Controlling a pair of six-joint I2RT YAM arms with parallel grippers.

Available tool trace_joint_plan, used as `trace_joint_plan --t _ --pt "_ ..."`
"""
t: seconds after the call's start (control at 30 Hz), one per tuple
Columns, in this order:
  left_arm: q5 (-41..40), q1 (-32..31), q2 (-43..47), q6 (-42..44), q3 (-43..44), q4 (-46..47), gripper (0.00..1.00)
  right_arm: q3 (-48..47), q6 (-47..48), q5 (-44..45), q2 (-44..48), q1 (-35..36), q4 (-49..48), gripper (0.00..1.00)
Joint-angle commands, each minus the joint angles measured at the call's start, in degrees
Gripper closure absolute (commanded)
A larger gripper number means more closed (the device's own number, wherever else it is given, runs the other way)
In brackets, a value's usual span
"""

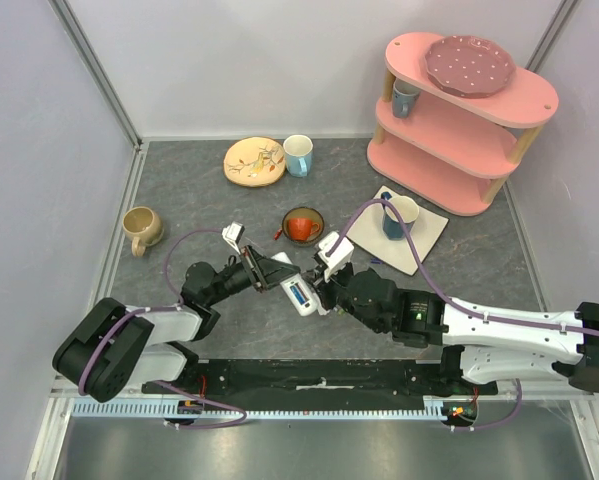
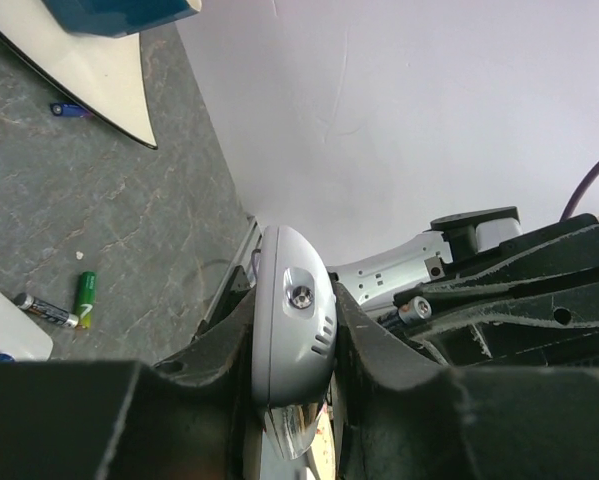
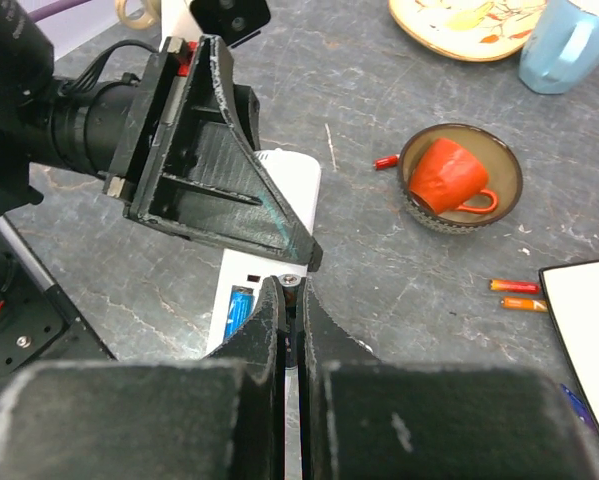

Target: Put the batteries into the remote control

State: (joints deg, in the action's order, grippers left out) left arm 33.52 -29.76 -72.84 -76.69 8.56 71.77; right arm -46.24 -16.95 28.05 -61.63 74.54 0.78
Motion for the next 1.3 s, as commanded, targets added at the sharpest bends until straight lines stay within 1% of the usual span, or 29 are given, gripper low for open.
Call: trace_joint_plan --t 0.0,0.17,0.43,0.83,1.27 --pt "1.1 -0.8 -0.1 -2.7 2.4 4.1 0.98 1.4 2.3 5.3 1.3 1.0 -4.7 1.00" --pt "-0.1 -1.6 -0.4 -2.3 3.0 3.0 0.98 4.6 0.0 7.5 2.7 1.5 -9.8 1.00" --pt "-0.8 -2.1 -0.6 -2.0 3.2 2.2 0.98 4.9 -0.1 7.2 1.7 2.8 -11.7 1.00" --pt "-1.3 -2.4 0.0 -2.1 3.5 2.3 0.98 5.5 -0.4 6.1 -0.4 4.6 -12.3 1.00" --pt "-1.6 -2.8 0.7 -2.1 3.7 2.1 0.98 6.4 -0.9 5.7 -1.1 4.5 -10.8 1.00"
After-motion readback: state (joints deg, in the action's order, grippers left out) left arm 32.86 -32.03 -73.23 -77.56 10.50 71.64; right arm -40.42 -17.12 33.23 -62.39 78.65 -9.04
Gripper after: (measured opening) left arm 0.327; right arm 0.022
